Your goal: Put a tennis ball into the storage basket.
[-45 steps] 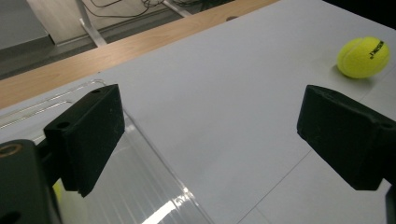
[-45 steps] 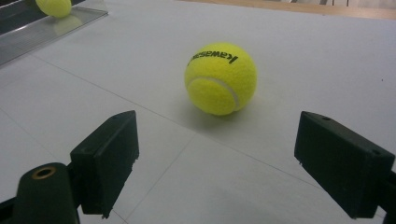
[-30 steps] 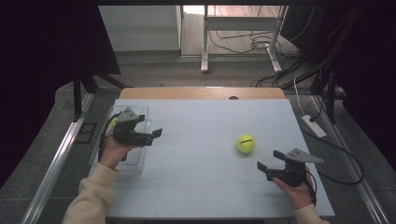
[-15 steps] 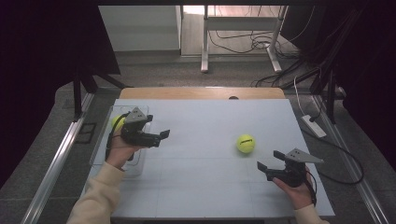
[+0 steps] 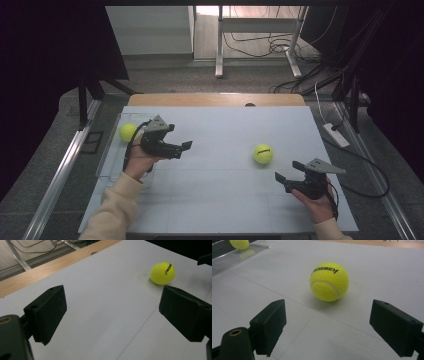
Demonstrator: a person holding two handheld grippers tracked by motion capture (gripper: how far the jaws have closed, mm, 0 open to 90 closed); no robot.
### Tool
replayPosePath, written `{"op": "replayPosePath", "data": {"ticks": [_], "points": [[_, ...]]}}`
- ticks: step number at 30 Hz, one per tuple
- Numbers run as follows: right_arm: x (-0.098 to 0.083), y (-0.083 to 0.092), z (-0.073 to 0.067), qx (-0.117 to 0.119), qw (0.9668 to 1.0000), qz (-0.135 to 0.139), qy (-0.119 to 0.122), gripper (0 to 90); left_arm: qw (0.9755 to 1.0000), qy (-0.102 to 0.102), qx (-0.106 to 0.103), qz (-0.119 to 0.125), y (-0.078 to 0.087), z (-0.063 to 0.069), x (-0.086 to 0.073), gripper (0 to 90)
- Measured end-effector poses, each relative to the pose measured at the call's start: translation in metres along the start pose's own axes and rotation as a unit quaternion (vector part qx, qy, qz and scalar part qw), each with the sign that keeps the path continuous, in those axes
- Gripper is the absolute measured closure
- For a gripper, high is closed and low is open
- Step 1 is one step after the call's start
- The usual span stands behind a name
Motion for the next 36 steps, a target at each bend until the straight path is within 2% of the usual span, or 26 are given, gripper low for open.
{"op": "replayPosePath", "data": {"ticks": [8,14,22,36], "points": [[0.0,0.0,0.0,0.001,1.0,0.0,0.0,14.0,0.9999,-0.01,0.0,-0.011,-0.008,0.005,0.004,8.6],[0.0,0.001,-0.001,0.007,1.0,0.001,0.003,14.1,0.9999,-0.006,0.0,-0.012,-0.016,0.013,0.008,8.4],[-0.001,0.002,-0.001,0.009,0.9999,0.002,0.004,14.1,0.9997,-0.016,-0.004,-0.017,-0.026,0.021,0.012,8.3],[-0.005,0.003,-0.004,0.007,0.9999,-0.004,0.007,14.1,0.9993,-0.024,-0.02,-0.02,-0.043,0.032,0.017,8.0]]}}
Point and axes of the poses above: each handheld gripper's, and its own axes: y roughly backward along the jaws, x roughly out of its top, z roughly to its right, the point moved 6 cm from there along -y, roughly forward along the jaws, and after that the axes turned 3 degrees about -z, right-handed, at the moved point
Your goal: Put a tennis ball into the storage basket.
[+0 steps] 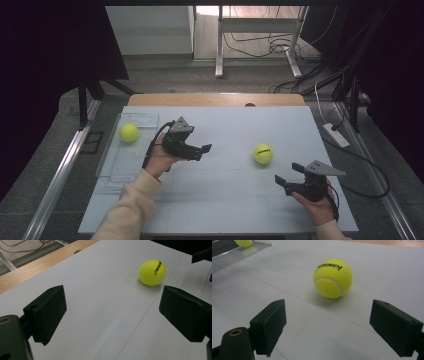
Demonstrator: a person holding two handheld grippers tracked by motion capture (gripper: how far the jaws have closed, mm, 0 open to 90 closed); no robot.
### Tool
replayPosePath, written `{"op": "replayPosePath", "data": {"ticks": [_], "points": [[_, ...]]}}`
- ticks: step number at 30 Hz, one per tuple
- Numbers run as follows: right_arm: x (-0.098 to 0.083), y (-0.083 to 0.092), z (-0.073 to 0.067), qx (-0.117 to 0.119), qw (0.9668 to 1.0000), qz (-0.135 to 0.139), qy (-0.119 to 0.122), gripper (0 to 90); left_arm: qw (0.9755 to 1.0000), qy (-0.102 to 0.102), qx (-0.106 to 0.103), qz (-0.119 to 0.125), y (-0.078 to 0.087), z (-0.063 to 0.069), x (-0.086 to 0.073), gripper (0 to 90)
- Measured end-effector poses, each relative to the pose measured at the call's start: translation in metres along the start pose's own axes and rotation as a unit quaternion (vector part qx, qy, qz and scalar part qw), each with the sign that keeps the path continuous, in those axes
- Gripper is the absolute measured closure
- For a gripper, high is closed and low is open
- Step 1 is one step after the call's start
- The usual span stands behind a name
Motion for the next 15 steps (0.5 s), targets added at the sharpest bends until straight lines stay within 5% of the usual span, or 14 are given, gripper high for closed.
{"op": "replayPosePath", "data": {"ticks": [15], "points": [[-0.001,0.0,0.0,-0.002,1.0,0.0,-0.002,14.1,0.9999,-0.009,-0.008,0.001,-0.018,0.011,0.013,8.0]]}}
Point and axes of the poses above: each handheld gripper's, and its own axes: y roughly backward along the jaws, x roughly out of its top, z roughly to its right, the point moved 6 cm from there along -y, roughly forward along the jaws, and after that the axes turned 3 degrees about -z, right-handed, at the moved point
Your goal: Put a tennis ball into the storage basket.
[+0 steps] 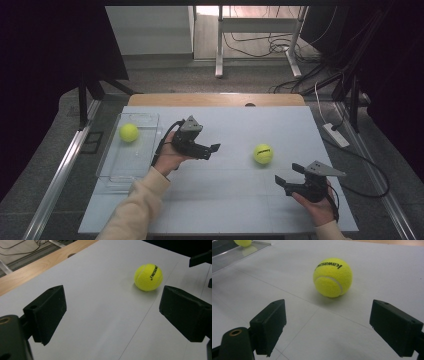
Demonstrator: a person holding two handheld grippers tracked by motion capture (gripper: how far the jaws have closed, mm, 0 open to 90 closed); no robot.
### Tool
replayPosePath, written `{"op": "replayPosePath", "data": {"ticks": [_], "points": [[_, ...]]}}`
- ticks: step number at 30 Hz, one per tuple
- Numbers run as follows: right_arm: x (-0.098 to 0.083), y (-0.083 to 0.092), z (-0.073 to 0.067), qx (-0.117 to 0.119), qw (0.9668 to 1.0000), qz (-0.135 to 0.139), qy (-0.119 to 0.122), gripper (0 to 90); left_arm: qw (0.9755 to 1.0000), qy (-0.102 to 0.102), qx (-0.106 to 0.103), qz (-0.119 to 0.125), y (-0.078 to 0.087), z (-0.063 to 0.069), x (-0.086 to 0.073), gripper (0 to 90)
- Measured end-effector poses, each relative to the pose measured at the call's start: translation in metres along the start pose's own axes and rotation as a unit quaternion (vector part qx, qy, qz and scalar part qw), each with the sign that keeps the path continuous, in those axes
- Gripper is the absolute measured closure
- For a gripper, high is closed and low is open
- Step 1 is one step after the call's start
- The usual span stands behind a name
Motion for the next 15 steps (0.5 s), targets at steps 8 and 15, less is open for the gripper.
{"op": "replayPosePath", "data": {"ticks": [8,15], "points": [[0.0,-0.001,-0.001,0.002,1.0,0.0,0.002,14.1,1.0,-0.001,0.004,0.005,-0.007,0.002,0.006,8.0],[0.0,-0.001,-0.001,0.003,1.0,0.0,0.001,14.1,1.0,-0.005,-0.005,0.002,-0.019,0.007,0.011,7.9]]}}
Point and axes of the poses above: each handheld gripper's, and its own axes: y roughly backward along the jaws, x roughly out of its top, z roughly to its right, the point moved 6 cm from there along -y, roughly forward along the jaws, and after that the axes turned 3 degrees about -z, right-handed, at the moved point
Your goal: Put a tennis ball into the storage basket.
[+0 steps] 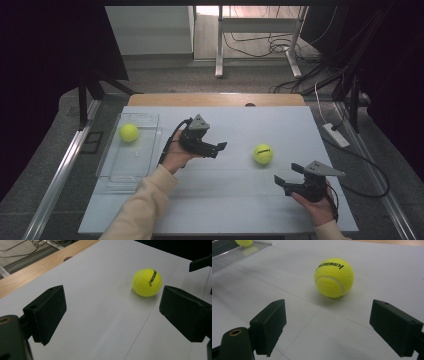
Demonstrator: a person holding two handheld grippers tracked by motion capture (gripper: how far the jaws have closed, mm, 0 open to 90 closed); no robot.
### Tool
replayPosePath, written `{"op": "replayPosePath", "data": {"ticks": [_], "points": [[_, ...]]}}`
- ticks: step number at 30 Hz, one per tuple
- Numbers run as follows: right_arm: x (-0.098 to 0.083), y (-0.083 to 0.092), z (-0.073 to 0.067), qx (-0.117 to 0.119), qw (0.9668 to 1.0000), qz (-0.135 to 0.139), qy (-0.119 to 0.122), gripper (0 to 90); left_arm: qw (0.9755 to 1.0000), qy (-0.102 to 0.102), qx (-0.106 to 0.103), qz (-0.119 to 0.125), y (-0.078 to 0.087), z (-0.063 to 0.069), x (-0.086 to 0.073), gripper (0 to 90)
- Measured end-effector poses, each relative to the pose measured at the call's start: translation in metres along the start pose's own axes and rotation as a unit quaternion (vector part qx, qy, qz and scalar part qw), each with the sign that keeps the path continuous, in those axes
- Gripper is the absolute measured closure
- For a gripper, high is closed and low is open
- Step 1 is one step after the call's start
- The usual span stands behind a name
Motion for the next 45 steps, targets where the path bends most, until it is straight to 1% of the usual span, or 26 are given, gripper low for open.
{"op": "replayPosePath", "data": {"ticks": [4,8,22,26,32,39,44,45], "points": [[0.0,0.0,0.0,-0.001,1.0,0.0,-0.001,14.1,0.9999,-0.002,-0.01,-0.005,-0.007,0.004,0.002,8.0],[-0.001,0.001,0.0,-0.001,1.0,-0.001,-0.002,14.1,0.9998,-0.004,-0.014,-0.01,-0.014,0.006,0.004,8.0],[-0.002,0.001,0.002,-0.001,1.0,-0.001,-0.004,14.1,0.9996,-0.002,-0.021,-0.017,-0.029,0.009,0.009,8.2],[-0.002,0.0,0.001,0.0,1.0,-0.002,-0.002,14.1,0.9995,-0.003,-0.022,-0.024,-0.034,0.009,0.008,8.1],[-0.002,0.0,0.001,0.0,1.0,-0.004,-0.002,14.1,0.9994,0.0,-0.023,-0.027,-0.041,0.01,0.01,8.2],[-0.002,0.0,0.001,0.0,1.0,-0.002,-0.003,14.1,0.9992,-0.001,-0.026,-0.03,-0.046,0.012,0.012,8.2],[-0.002,0.0,0.002,-0.001,1.0,-0.004,-0.003,14.1,0.9993,-0.003,-0.023,-0.03,-0.049,0.012,0.014,8.2],[-0.002,0.0,0.002,0.0,1.0,-0.004,-0.003,14.1,0.9994,-0.004,-0.018,-0.028,-0.05,0.012,0.015,8.2]]}}
Point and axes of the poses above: each handheld gripper's, and its own axes: y roughly backward along the jaws, x roughly out of its top, z roughly to its right, the point moved 6 cm from there along -y, roughly forward along the jaws, and after that the axes turned 3 degrees about -z, right-handed, at the moved point
